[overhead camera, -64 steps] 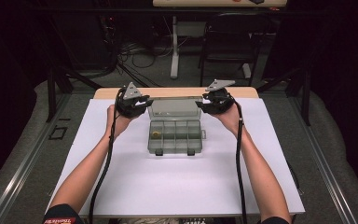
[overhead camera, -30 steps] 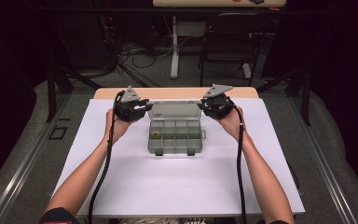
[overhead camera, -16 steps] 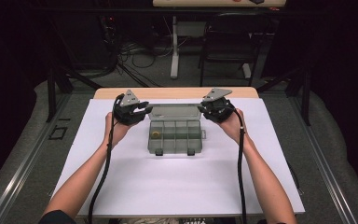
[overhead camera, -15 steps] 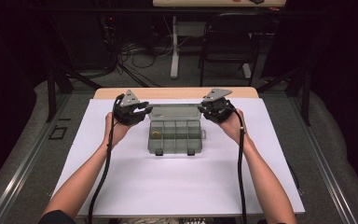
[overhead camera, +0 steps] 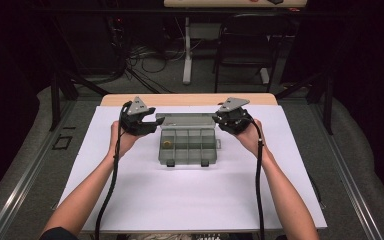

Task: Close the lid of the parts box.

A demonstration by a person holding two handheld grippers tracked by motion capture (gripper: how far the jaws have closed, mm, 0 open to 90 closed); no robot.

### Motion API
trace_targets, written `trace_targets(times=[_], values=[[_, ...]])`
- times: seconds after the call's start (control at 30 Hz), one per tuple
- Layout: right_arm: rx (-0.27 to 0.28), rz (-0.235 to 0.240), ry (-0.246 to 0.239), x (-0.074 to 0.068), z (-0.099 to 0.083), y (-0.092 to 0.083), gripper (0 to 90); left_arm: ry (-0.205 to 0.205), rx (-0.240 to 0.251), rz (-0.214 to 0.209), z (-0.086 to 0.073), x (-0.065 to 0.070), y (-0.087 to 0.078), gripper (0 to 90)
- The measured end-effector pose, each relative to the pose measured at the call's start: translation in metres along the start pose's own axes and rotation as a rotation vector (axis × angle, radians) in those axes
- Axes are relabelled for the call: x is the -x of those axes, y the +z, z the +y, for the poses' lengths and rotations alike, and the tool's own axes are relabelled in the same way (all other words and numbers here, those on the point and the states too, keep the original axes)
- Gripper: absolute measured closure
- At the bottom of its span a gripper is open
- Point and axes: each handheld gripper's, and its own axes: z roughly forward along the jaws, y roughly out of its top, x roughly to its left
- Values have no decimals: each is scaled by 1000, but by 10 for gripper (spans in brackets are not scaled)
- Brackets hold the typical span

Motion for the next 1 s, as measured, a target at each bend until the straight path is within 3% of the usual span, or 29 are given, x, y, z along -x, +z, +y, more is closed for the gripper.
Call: trace_targets(times=[0.07,0.17,0.27,0.37,0.57,0.83,0.93,1.0], values=[[1,0,3,0,-1,0,743,-12,27,0,7,-2,-7,457],[-3,1,1,-1,-1,0,745,-26,54,16,15,-4,-9,633],[-4,-2,-4,-2,-1,0,744,-39,27,22,18,-5,0,760],[-3,-1,-1,-2,-1,0,737,-33,-9,28,18,-3,9,826],[5,21,26,-1,-2,1,582,-27,-34,15,11,-2,13,855],[1,30,38,-3,-4,2,565,-32,-47,9,0,-1,12,864],[-1,34,50,-3,-5,2,522,-28,-56,10,-3,-1,11,867],[-5,44,64,-2,-6,2,445,-29,-57,4,-5,0,10,867]])
